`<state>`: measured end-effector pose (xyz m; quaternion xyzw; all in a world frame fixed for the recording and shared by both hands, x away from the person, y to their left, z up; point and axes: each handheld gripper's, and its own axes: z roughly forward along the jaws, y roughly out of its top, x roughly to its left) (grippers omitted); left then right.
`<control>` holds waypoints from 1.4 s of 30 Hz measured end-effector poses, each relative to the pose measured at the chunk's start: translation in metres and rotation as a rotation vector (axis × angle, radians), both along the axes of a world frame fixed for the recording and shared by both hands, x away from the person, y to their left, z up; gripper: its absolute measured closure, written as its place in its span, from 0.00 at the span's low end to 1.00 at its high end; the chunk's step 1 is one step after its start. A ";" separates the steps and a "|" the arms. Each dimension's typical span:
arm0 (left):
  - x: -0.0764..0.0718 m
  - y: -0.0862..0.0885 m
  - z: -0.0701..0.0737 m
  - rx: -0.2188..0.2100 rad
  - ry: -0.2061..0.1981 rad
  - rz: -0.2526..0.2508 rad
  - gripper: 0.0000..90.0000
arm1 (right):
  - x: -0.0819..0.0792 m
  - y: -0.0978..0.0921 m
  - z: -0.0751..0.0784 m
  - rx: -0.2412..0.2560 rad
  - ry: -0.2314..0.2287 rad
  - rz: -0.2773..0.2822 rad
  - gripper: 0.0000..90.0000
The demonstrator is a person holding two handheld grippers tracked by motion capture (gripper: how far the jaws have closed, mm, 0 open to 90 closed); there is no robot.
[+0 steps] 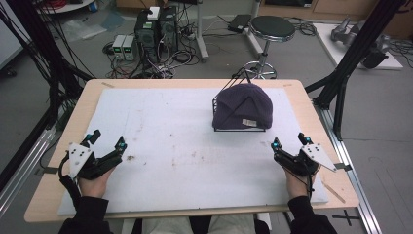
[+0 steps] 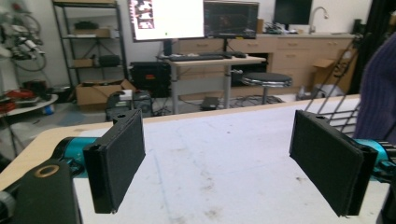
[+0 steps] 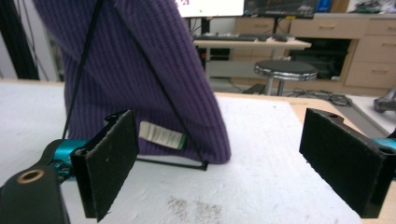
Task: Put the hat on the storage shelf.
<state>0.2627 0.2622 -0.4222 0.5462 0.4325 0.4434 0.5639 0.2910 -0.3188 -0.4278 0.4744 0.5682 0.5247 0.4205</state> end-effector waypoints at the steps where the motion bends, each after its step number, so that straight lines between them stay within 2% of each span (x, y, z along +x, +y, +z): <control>1: -0.001 0.002 -0.002 -0.009 0.000 0.007 0.20 | 0.000 -0.001 -0.001 0.010 -0.004 -0.010 0.12; 5: -0.004 0.008 -0.005 -0.029 -0.001 0.033 0.21 | 0.001 -0.005 -0.005 0.038 0.011 -0.022 0.12; 7: -0.006 0.010 -0.006 -0.025 0.000 0.036 0.21 | 0.000 -0.005 -0.006 0.048 0.021 -0.023 0.12; 13: -0.008 0.009 -0.007 -0.008 0.006 0.025 0.22 | 0.002 -0.005 -0.009 0.035 0.039 -0.021 0.12; 20: -0.008 0.010 -0.009 -0.009 0.011 0.023 0.21 | 0.003 -0.008 -0.009 0.016 0.027 -0.014 0.12; 25: -0.009 0.011 -0.009 -0.013 0.009 0.029 0.21 | 0.003 -0.009 -0.010 0.033 0.036 -0.021 0.12; 42: -0.010 0.010 -0.008 -0.015 0.005 0.021 0.21 | 0.001 -0.008 -0.010 0.026 0.041 -0.006 0.12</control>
